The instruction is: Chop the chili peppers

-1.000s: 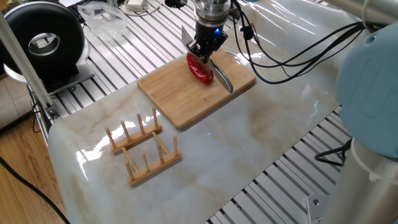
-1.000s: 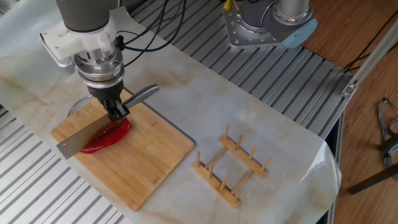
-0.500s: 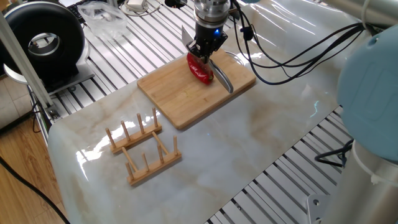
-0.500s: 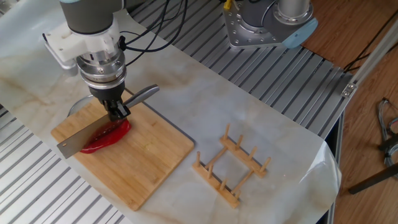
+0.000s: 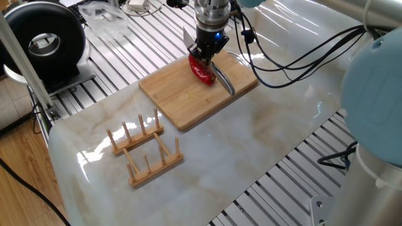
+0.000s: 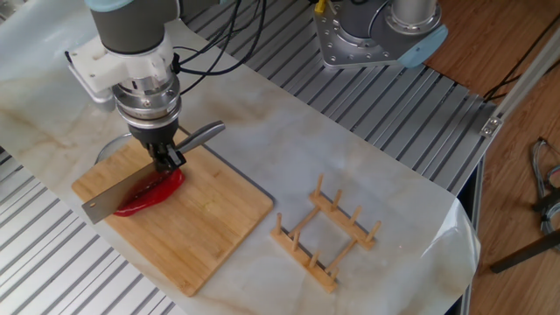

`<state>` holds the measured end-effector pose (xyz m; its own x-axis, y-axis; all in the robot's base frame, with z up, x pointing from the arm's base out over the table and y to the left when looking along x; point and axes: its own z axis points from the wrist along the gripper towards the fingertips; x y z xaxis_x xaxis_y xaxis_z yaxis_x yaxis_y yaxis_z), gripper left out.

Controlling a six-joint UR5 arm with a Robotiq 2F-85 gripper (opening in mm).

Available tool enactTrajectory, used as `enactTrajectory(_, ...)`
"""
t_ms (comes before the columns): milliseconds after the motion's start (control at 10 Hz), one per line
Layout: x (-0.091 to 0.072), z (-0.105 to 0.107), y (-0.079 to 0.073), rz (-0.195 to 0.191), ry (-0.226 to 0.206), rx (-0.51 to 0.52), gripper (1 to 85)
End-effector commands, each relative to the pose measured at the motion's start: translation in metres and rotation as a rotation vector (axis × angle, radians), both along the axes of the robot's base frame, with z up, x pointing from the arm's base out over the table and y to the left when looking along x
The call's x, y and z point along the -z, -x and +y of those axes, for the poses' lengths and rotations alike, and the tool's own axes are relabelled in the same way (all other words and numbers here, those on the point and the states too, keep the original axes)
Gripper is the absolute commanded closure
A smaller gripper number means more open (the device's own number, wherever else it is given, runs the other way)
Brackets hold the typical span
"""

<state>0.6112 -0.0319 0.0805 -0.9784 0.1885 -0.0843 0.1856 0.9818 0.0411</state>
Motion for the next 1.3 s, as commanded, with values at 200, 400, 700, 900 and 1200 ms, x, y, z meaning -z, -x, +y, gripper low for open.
enactTrajectory(200, -0.0048, -0.0028, -0.0012, 0.005, -0.022, 0.000, 84.3)
enactTrajectory(400, -0.0053, -0.0030, -0.0030, 0.007, -0.024, 0.007, 84.3)
enactTrajectory(700, -0.0017, -0.0035, -0.0076, 0.013, -0.029, 0.010, 84.3)
enactTrajectory(900, -0.0020, -0.0041, -0.0042, 0.031, -0.032, 0.009, 84.3)
enactTrajectory(1200, -0.0025, -0.0032, -0.0006, 0.047, -0.038, 0.007, 84.3)
